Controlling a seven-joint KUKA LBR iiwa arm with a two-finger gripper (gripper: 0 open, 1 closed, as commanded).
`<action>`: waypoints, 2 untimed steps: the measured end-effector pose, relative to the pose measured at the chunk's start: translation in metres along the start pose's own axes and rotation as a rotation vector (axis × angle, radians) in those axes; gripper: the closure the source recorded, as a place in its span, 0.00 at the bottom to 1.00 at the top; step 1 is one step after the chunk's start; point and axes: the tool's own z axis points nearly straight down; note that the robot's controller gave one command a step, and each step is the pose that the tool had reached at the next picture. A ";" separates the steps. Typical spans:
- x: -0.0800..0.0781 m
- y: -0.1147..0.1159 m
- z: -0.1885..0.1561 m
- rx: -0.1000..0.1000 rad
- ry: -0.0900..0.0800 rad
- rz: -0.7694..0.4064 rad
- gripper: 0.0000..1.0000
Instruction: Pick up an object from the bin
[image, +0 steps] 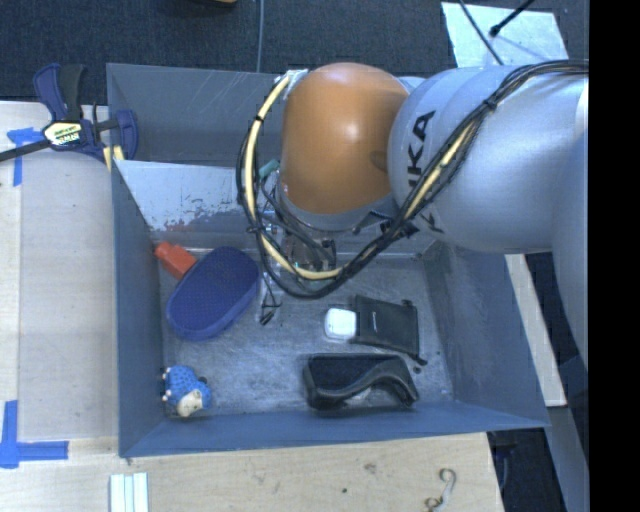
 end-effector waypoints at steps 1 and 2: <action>-0.003 0.069 0.145 0.000 -0.011 -0.276 0.00; -0.005 0.069 0.140 -0.003 -0.016 -0.273 1.00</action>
Offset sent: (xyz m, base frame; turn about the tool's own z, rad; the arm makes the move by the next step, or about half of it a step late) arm 0.0005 0.0691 -0.1445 -0.2750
